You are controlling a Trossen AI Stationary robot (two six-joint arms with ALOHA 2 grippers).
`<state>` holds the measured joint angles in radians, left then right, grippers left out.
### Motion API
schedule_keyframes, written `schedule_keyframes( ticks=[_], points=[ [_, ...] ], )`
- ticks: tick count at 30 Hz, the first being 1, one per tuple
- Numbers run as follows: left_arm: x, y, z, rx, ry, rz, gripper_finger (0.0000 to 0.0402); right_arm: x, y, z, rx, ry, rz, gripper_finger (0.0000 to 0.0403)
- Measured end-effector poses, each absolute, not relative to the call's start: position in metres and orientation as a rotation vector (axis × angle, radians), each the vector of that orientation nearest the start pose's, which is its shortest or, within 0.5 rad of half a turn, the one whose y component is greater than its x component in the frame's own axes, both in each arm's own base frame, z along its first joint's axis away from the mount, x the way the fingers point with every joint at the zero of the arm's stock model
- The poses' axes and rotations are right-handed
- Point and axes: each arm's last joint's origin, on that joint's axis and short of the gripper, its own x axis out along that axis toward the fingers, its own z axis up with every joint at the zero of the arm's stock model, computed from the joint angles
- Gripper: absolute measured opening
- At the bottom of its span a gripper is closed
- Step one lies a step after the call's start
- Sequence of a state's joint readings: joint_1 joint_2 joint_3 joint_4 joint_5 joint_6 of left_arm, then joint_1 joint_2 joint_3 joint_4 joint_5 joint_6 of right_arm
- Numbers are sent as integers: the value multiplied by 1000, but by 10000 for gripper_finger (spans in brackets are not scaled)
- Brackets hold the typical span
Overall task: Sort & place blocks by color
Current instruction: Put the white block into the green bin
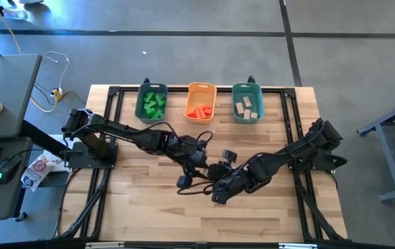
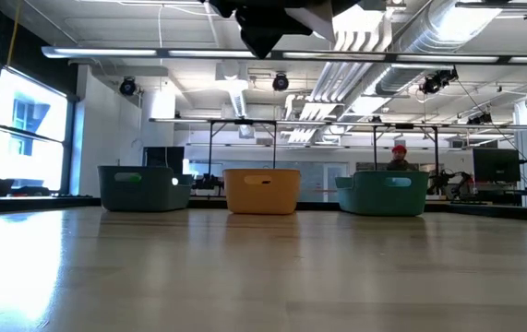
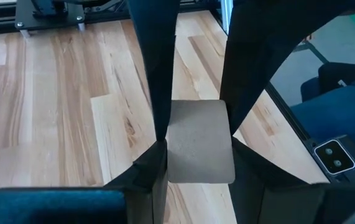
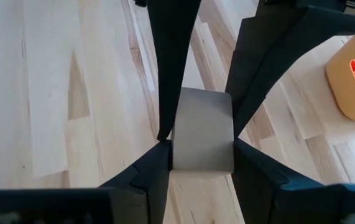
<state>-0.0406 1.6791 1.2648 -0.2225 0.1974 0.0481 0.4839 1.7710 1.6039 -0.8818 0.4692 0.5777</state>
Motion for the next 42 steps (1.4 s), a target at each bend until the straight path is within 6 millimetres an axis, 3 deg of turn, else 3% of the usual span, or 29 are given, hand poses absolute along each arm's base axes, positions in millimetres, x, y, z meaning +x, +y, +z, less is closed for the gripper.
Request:
schedule_keyframes(
  ticks=[8,20,26,34,42],
  points=[
    [374,-21,265,5,624,-248,129,334,161,299,104,896,-258,105],
    [374,-20,264,10,628,-233,141,334,154,297,151,933,-292,104],
    [373,-13,264,87,649,-91,176,329,145,292,173,1017,-351,104],
    [370,10,261,121,707,99,215,324,116,287,163,1112,-543,104],
    [357,41,257,89,829,169,212,320,62,286,141,1239,-760,104]
  ],
)
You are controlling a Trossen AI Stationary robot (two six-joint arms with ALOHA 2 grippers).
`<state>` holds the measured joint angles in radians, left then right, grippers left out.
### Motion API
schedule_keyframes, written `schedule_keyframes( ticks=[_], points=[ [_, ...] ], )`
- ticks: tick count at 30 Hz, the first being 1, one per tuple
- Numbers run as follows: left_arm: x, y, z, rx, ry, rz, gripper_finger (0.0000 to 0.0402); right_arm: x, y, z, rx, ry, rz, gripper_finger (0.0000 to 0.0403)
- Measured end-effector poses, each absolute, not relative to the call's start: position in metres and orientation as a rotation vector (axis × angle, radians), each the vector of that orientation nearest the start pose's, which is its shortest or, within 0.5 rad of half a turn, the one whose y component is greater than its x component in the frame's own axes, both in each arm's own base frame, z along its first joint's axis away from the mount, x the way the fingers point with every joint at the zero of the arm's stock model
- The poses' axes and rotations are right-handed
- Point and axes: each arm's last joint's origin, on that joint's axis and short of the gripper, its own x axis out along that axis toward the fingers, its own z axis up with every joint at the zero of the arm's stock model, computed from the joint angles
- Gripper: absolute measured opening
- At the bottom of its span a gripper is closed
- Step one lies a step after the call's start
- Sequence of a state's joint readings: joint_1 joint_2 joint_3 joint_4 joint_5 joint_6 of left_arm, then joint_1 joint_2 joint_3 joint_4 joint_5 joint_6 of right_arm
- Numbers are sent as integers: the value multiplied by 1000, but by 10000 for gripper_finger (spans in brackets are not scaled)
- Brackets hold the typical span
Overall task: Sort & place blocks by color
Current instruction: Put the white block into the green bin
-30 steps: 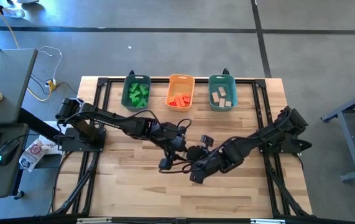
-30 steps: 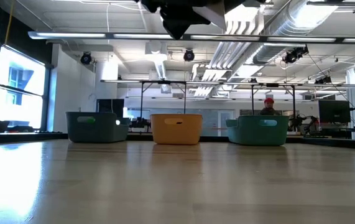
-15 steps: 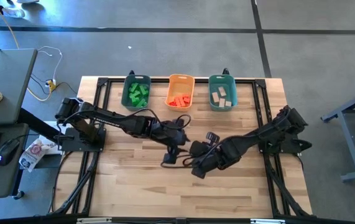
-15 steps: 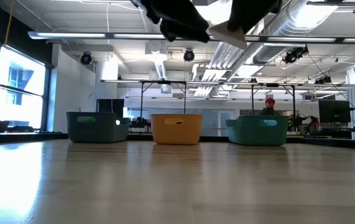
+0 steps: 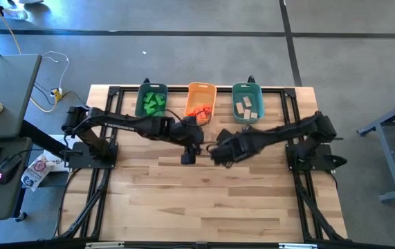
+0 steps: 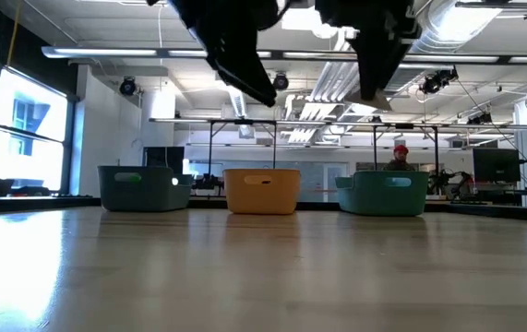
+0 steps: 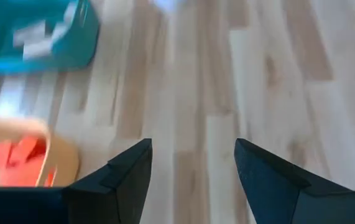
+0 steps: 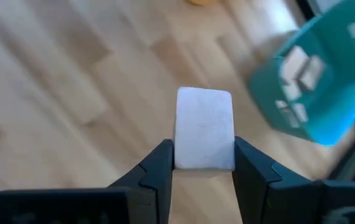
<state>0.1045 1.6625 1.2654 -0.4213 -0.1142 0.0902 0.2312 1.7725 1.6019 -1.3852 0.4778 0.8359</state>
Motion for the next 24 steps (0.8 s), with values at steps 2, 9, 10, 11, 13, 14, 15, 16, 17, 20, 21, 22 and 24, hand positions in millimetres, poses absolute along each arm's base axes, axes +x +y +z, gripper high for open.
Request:
schedule_keyframes(
  ticks=[2,9,10,11,13,14,15,16,17,20,21,22,24],
  points=[
    [352,48,258,75,851,179,212,321,46,286,138,1270,-793,104],
    [333,74,258,32,891,243,212,322,-4,287,121,1347,-823,104],
    [327,78,256,21,907,255,212,322,-9,287,121,1355,-826,104],
    [323,83,256,7,910,274,212,322,-14,287,121,1364,-831,104],
    [315,93,256,-23,894,317,212,321,-24,287,124,1372,-838,104],
    [308,98,254,-39,909,336,212,321,-29,287,129,1377,-845,104],
    [302,101,254,-47,911,351,212,321,-33,287,133,1381,-851,104],
    [300,105,254,-51,898,366,212,320,-38,287,137,1385,-855,104],
    [295,108,254,-58,895,381,212,320,-44,287,141,1389,-860,104],
    [280,112,254,-69,890,404,212,317,-62,287,161,1403,-880,104],
    [275,112,255,-69,878,405,211,316,-68,287,167,1407,-887,104],
    [271,112,256,-75,872,403,211,314,-76,287,179,1410,-899,104],
    [263,110,257,-88,838,379,211,310,-90,287,203,1421,-917,104]
  ],
)
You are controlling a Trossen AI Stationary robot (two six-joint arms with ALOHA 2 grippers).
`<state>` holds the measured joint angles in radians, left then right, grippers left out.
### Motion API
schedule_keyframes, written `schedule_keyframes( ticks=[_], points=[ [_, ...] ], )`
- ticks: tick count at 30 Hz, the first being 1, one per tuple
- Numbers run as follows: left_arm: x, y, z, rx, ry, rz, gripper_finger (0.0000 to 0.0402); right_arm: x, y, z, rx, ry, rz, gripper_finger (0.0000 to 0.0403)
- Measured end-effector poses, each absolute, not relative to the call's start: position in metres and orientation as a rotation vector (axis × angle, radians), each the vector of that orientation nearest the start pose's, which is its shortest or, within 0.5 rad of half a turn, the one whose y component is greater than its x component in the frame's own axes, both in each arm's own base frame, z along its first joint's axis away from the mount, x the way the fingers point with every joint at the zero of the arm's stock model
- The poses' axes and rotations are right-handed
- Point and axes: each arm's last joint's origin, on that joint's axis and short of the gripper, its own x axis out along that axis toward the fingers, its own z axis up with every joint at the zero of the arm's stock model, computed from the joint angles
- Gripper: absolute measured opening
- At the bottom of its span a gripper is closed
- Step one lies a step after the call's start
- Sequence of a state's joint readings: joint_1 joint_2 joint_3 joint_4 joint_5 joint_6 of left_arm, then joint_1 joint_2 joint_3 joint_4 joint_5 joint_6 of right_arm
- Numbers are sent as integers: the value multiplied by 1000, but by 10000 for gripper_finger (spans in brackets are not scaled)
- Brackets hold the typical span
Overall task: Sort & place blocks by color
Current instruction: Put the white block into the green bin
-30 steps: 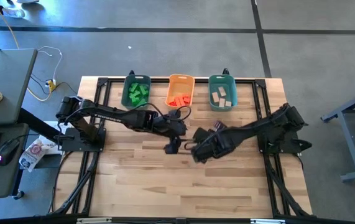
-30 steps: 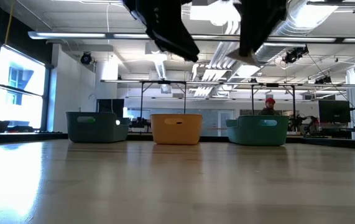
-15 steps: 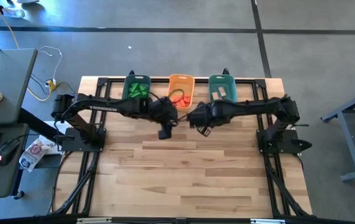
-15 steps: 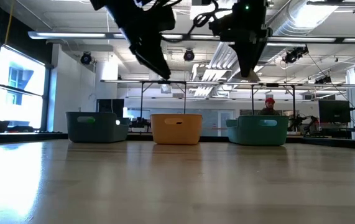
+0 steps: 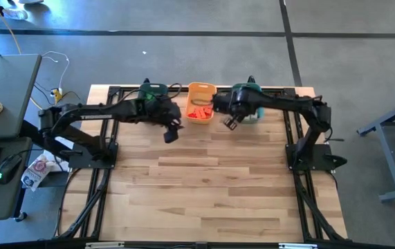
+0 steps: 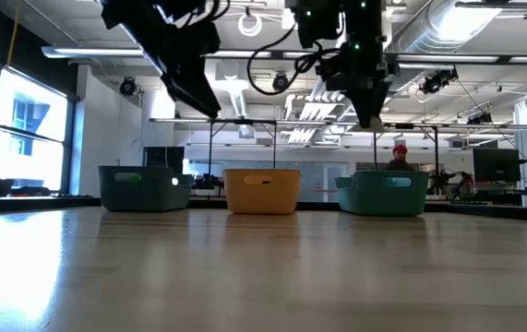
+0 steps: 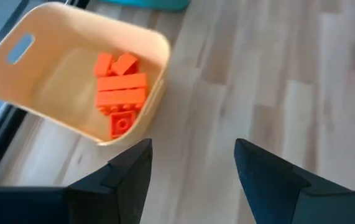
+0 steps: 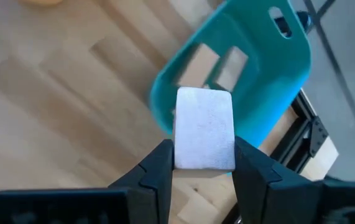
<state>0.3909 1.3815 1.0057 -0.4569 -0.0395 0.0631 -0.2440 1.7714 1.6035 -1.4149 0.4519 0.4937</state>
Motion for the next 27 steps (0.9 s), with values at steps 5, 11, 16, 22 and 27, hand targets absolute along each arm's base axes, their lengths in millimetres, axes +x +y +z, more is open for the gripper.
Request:
schedule_keyframes(
  ticks=[5,11,16,22,27],
  points=[
    [244,101,259,-111,732,313,211,301,-130,286,305,1400,-941,105],
    [223,88,258,-106,644,308,211,293,-173,282,466,1295,-923,105],
    [204,76,252,-125,561,303,211,282,-193,262,566,1272,-919,106],
    [184,58,240,-164,448,246,211,268,-203,236,629,1294,-940,107],
    [171,45,231,-168,398,207,211,260,-206,218,676,1314,-933,111]
  ],
)
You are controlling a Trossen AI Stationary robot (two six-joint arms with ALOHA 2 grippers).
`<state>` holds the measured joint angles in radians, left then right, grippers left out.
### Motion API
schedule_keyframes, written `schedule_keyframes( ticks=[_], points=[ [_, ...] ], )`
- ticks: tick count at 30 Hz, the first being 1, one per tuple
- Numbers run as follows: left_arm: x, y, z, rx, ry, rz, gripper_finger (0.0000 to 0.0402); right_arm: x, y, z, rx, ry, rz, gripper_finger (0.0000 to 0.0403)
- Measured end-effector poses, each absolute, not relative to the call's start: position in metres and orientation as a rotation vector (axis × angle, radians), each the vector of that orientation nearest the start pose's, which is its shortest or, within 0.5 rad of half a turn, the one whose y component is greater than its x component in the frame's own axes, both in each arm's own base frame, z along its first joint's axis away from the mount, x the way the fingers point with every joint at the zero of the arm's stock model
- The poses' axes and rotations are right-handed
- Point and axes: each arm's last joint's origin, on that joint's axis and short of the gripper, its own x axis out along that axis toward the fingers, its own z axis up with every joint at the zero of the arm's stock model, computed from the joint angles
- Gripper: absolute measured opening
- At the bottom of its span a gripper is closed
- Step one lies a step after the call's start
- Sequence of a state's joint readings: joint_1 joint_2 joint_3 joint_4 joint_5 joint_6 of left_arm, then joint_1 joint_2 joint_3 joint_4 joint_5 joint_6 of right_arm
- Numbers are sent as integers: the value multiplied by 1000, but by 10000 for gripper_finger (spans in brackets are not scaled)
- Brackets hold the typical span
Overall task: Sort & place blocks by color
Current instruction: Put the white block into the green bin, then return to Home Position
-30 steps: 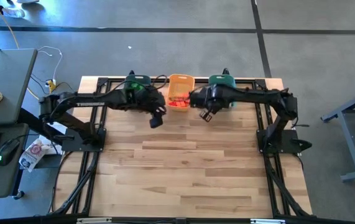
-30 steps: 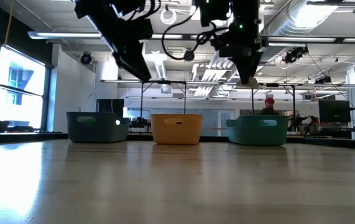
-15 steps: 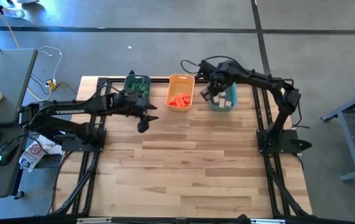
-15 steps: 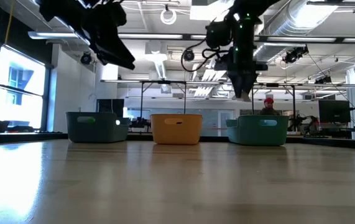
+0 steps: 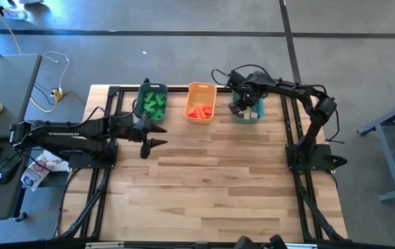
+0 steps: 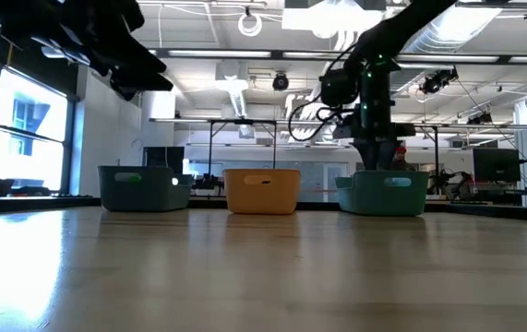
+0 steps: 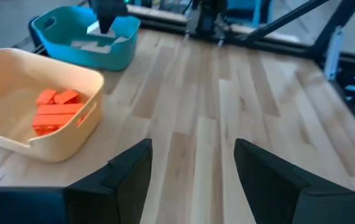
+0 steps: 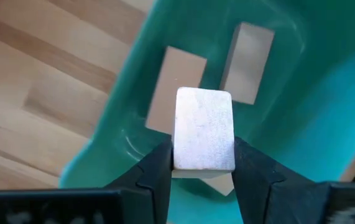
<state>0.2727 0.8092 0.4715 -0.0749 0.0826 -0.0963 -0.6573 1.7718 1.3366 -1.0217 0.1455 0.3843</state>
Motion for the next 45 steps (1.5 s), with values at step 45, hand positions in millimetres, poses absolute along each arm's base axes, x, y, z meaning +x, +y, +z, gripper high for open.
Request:
schedule_keyframes(
  ticks=[45],
  points=[
    [123,21,166,-131,20,98,211,168,-48,277,288,599,-448,210]
  ],
)
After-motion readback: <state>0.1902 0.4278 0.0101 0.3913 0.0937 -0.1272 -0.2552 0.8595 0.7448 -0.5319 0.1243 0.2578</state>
